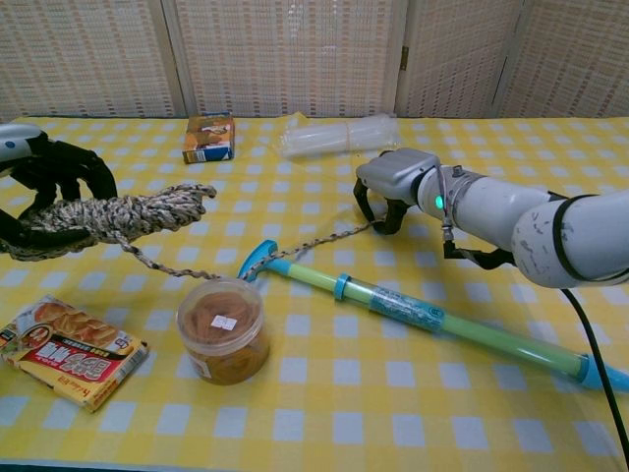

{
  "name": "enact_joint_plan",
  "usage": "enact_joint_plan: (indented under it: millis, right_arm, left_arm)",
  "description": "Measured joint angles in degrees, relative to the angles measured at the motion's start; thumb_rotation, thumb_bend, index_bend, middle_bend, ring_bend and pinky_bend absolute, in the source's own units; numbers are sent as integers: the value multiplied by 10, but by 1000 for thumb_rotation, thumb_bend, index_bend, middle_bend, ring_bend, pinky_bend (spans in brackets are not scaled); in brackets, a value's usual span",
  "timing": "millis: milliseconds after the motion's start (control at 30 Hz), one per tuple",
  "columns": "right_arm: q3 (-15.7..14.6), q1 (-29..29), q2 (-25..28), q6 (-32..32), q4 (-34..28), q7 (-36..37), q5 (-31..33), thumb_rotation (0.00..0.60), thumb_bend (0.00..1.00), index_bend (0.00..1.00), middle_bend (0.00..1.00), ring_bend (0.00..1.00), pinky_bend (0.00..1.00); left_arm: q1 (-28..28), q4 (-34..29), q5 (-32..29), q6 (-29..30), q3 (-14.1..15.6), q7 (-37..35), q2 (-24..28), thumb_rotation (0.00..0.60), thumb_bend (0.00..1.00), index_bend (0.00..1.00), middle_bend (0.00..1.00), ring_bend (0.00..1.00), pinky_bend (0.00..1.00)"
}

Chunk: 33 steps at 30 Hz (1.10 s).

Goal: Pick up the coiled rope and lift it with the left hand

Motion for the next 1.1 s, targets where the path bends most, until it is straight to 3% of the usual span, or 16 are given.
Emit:
enact_joint_plan:
  millis: [733, 1100]
  right_arm:
    - [15, -3, -8, -8, 14, -9, -5, 600, 426, 602, 313, 186, 44]
    - [18, -24, 35, 26, -46, 23, -32, 600, 461, 646, 361, 233, 45]
  left_arm:
    - [0, 6, -2, 0, -2, -11, -1, 600, 698, 619, 634, 638, 740]
    - [-7, -1, 1, 6, -15, -33, -1, 600, 698, 619, 634, 638, 740]
